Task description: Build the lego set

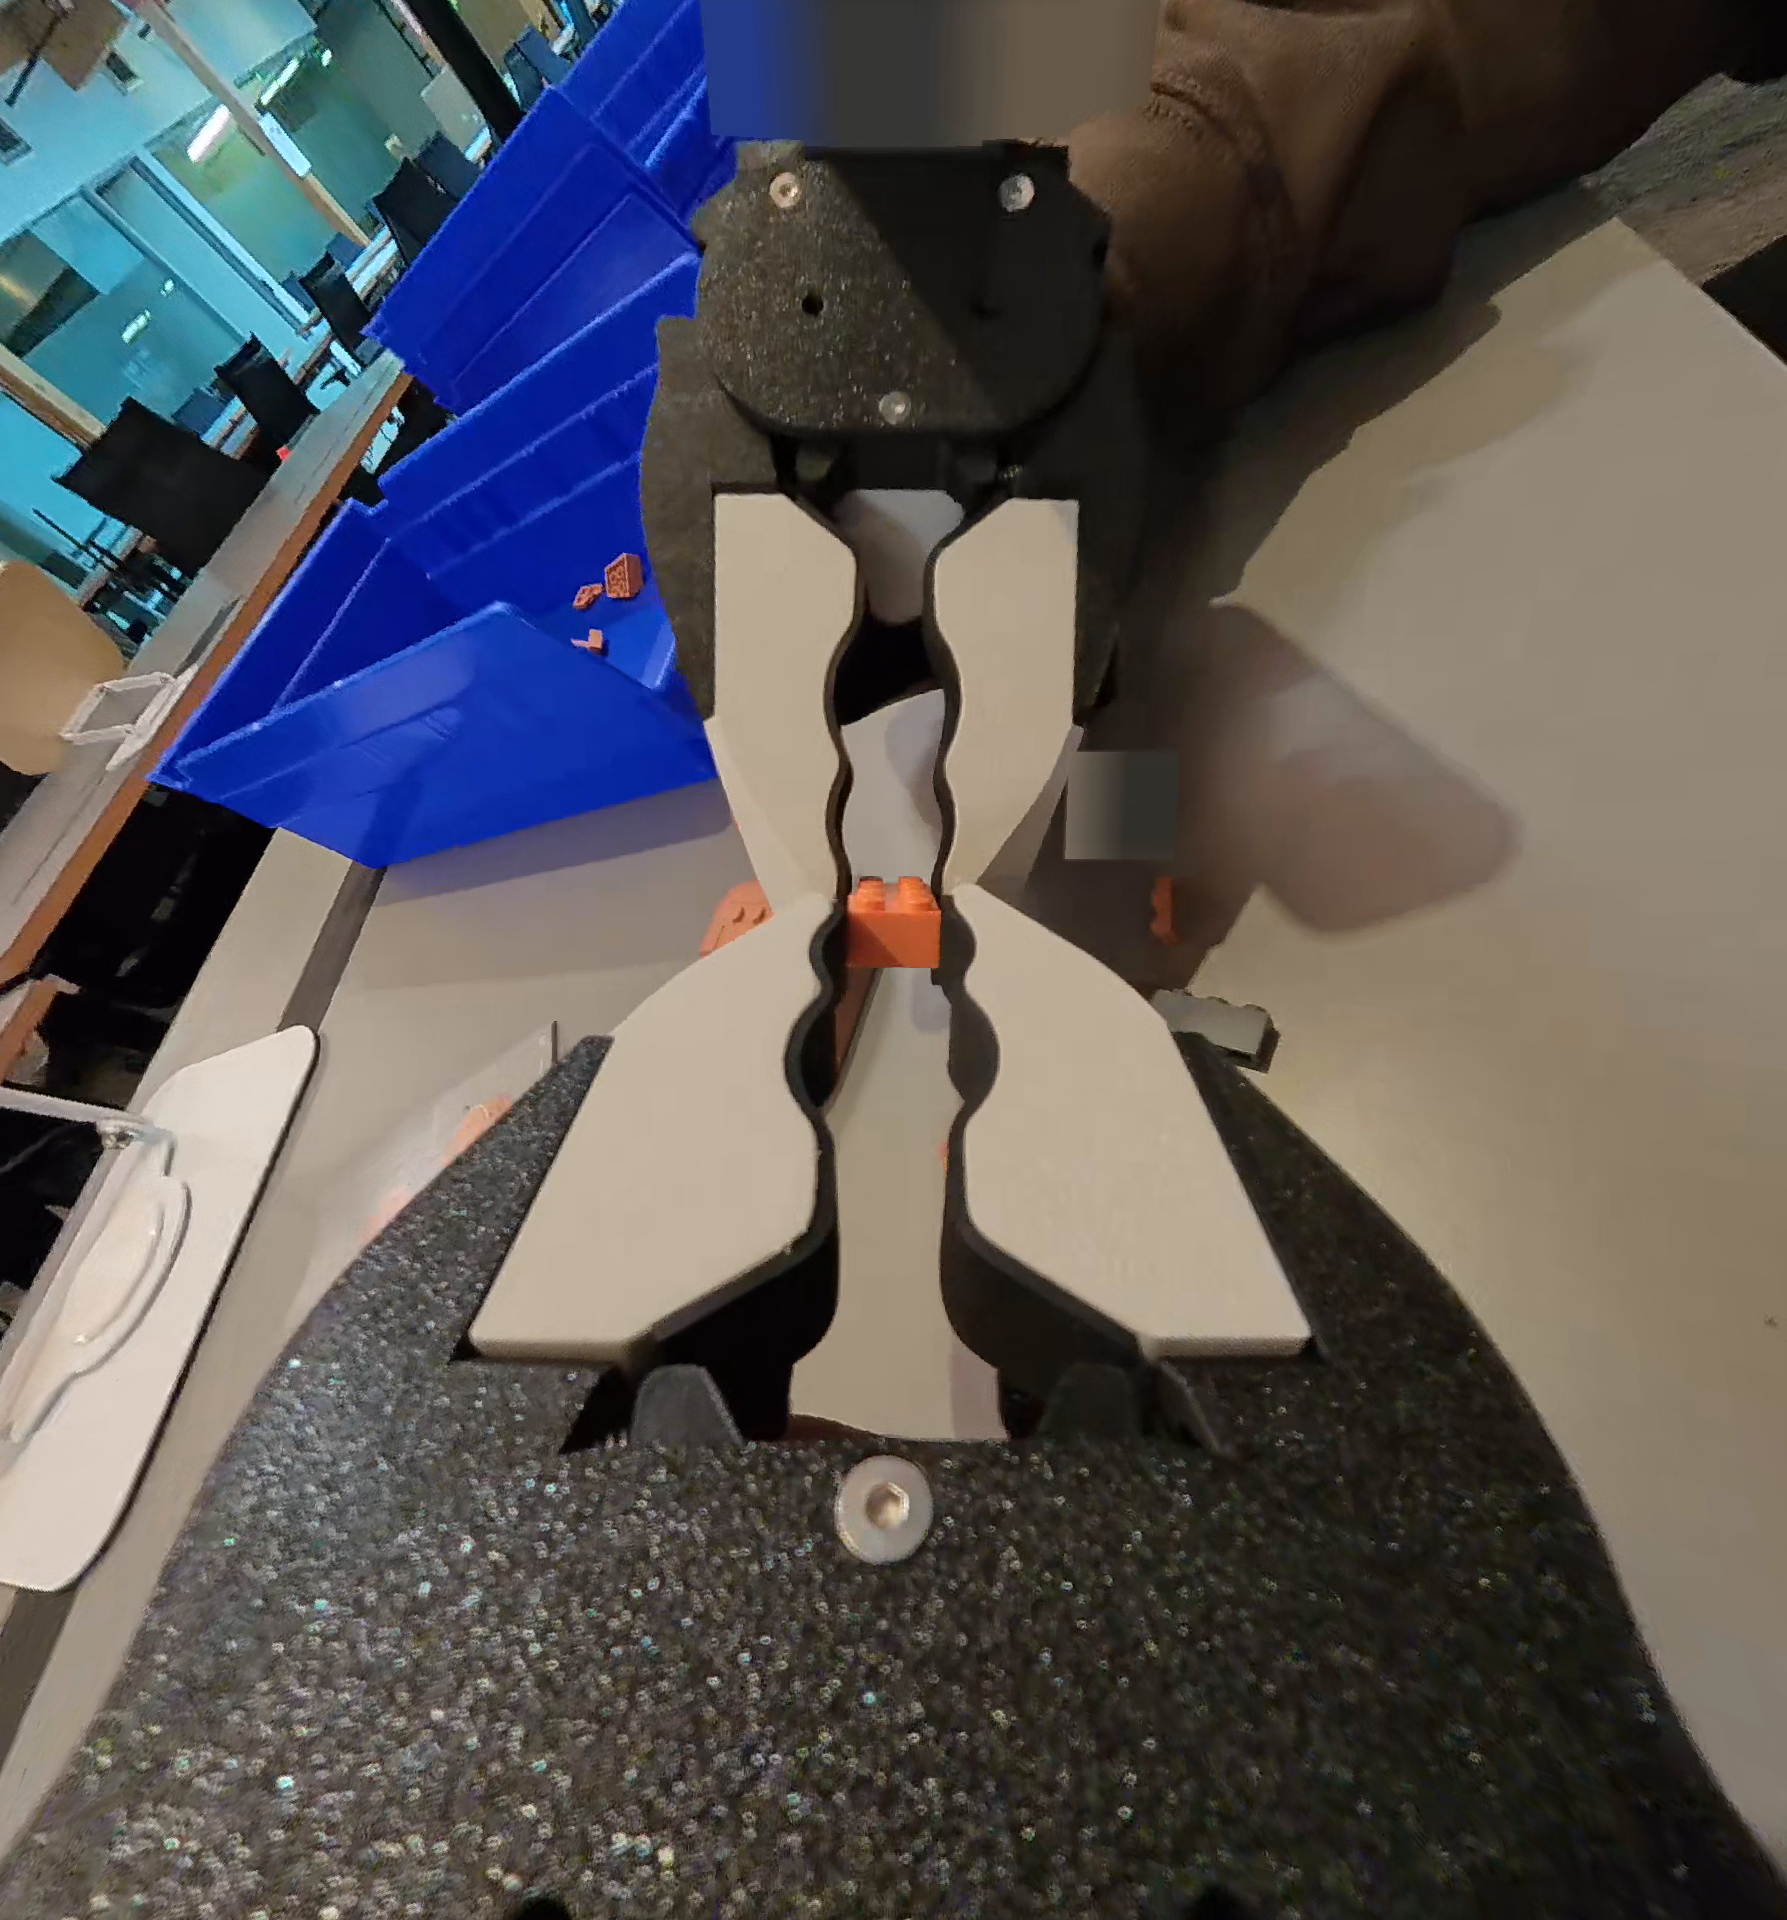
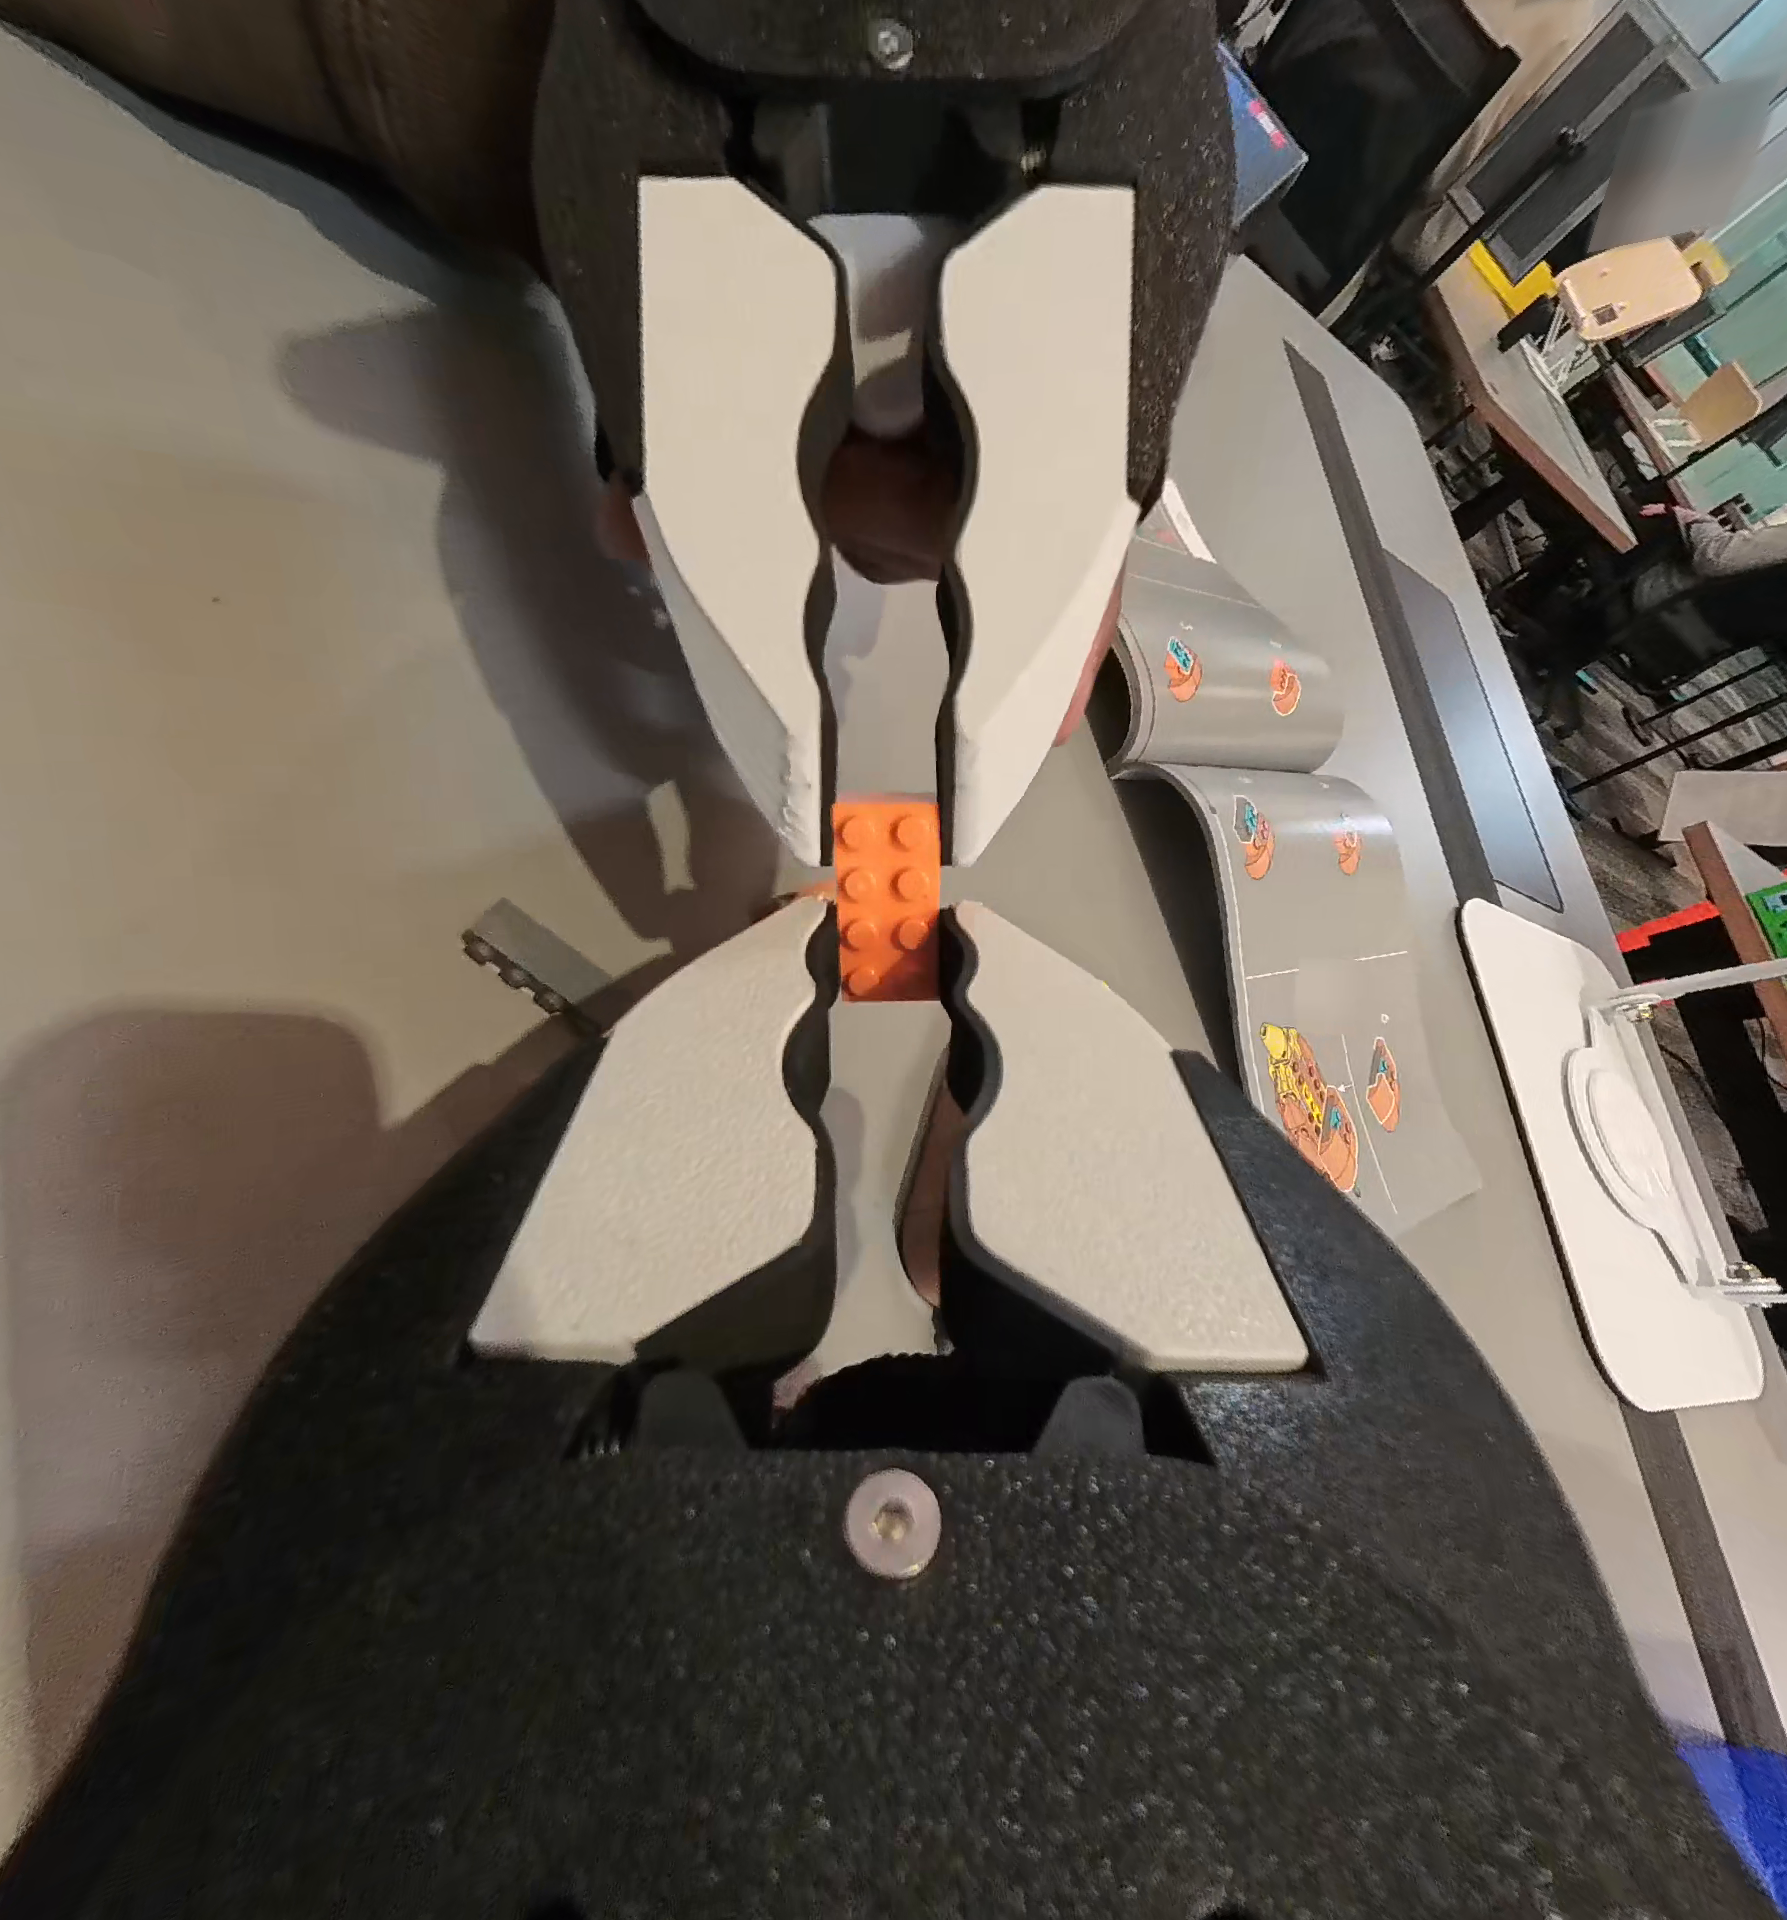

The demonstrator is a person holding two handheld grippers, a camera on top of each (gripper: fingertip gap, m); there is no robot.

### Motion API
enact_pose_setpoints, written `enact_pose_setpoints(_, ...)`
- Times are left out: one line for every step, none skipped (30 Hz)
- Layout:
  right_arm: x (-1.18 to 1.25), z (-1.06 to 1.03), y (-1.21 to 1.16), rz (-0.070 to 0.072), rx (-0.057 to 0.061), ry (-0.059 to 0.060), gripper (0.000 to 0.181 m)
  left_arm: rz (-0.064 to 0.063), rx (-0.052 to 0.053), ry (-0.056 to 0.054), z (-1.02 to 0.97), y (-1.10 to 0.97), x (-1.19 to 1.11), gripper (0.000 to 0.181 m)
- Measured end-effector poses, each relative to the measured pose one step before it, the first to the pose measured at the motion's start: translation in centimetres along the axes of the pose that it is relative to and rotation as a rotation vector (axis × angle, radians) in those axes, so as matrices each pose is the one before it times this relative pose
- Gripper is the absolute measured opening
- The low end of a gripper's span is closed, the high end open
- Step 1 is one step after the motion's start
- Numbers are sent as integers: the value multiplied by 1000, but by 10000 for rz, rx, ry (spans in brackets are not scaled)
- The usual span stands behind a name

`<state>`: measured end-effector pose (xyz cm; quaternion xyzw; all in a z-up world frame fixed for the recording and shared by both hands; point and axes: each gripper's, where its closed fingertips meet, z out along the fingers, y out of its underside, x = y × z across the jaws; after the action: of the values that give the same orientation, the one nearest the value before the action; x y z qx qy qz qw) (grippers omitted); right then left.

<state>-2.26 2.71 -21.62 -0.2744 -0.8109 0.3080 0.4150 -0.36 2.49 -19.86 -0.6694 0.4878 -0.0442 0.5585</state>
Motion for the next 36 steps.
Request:
enact_pose_setpoints(205, -35, -11, 70, 40, 134, 18, -293, -58, -16, 14, 72, -183, 17)
enact_pose_setpoints(249, -49, -37, 101, 69, 149, 18, -341, 35, -44, 12, -39, -253, 17)
enact_pose_setpoints(234, -81, -103, 155, 113, 125, 19, -333, 72, -43, -3, -79, -243, 17)
enact_pose_setpoints(166, -112, -146, 191, 140, 50, 22, -322, 54, -86, -10, -18, -315, 17)
enact_pose_setpoints(203, -145, -182, 195, 141, 71, 26, -286, 24, -121, -46, 58, -376, 17)
enact_pose_setpoints(228, -169, -139, 166, 117, 88, 29, -261, 51, -77, -116, 41, -353, 16)
enact_pose_setpoints(151, -166, -106, 138, 79, 39, 30, -297, 119, -38, -194, -37, -332, 16)
enact_pose_setpoints(230, -144, -77, 137, 61, 115, 32, -346, 195, -20, -246, -170, -348, 16)
enact_pose_setpoints(270, -122, -73, 165, 48, 137, 33, -392, 307, 1, -289, -348, -337, 16)
enact_pose_setpoints(182, -93, -111, 184, 60, 75, 34, -432, 435, 35, -313, -544, -283, 16)
enact_pose_setpoints(19, -57, -139, 192, 80, -31, 32, -405, 533, 27, -339, -694, -262, 16)
enact_pose_setpoints(-18, -8, -161, 192, 106, -30, 31, -365, 485, 71, -299, -644, -165, 16)
enact_pose_setpoints(-6, 7, -133, 175, 90, -4, 30, -286, 286, 58, -201, -395, -126, 16)
enact_pose_setpoints(9, 26, -65, 167, 43, 13, 30, -174, 153, -3, -110, -174, -158, 16)
enact_pose_setpoints(-33, 36, -28, 170, 22, -36, 30, -105, 94, 13, -46, -86, -73, 16)
enact_pose_setpoints(-64, 21, -52, 191, 56, -66, 30, -84, 70, 69, 0, -39, 52, 16)
enact_pose_setpoints(-59, 10, -103, 218, 117, -76, 31, -73, 70, 90, 35, -25, 109, 16)
enact_pose_setpoints(-63, -13, -140, 236, 145, -102, 31, -55, 54, 111, 36, -7, 138, 16)
enact_pose_setpoints(-76, -34, -161, 236, 146, -120, 32, -47, 43, 116, 29, 27, 140, 17)
enact_pose_setpoints(-42, -68, -202, 217, 158, -107, 32, -50, 35, 77, 17, 49, 70, 17)
enact_pose_setpoints(-43, -88, -233, 191, 170, -107, 32, -60, 33, 67, -13, 64, 36, 16)
enact_pose_setpoints(-94, -91, -253, 183, 178, -138, 32, -54, 25, 72, -40, 95, 32, 16)
enact_pose_setpoints(-91, -52, -206, 182, 145, -124, 32, -5, -4, 61, -46, 120, 53, 16)
enact_pose_setpoints(-24, -45, -130, 165, 106, -69, 33, 44, -23, 54, -28, 71, 55, 16)
enact_pose_setpoints(-14, -6, -85, 120, 76, -44, 33, 43, 13, 56, -25, -15, 79, 16)
enact_pose_setpoints(-95, 9, -35, 60, 53, -75, 33, 13, 28, 63, 6, -46, 88, 16)
enact_pose_setpoints(-77, 33, -19, 20, 37, -45, 34, -16, 18, 72, 6, -13, 99, 16)
enact_pose_setpoints(-62, 43, 4, -6, 10, -17, 34, -31, 0, 73, 15, 29, 103, 16)
enact_pose_setpoints(-46, 67, 50, -2, -36, 0, 34, -23, 2, 78, 24, 36, 110, 16)
enact_pose_setpoints(-26, 86, 53, 15, -31, 12, 34, -13, 10, 87, 24, 46, 123, 16)
enact_pose_setpoints(-49, 57, 14, 18, -2, 6, 33, -9, 29, 73, 32, 22, 110, 16)
enact_pose_setpoints(-70, 41, 9, 12, 6, -13, 33, -17, 29, 90, 30, 22, 124, 16)
enact_pose_setpoints(-65, 15, -4, 10, 25, -21, 31, -20, 33, 85, 18, 18, 121, 16)
enact_pose_setpoints(4, -15, -41, 18, 40, 13, 28, -9, 37, 80, 8, 2, 121, 16)
enact_pose_setpoints(37, -29, -23, 30, 31, 14, 25, 14, 38, 67, -4, -18, 104, 16)
enact_pose_setpoints(62, -63, -57, 39, 51, 19, 21, 29, 14, 67, 9, 1, 117, 16)
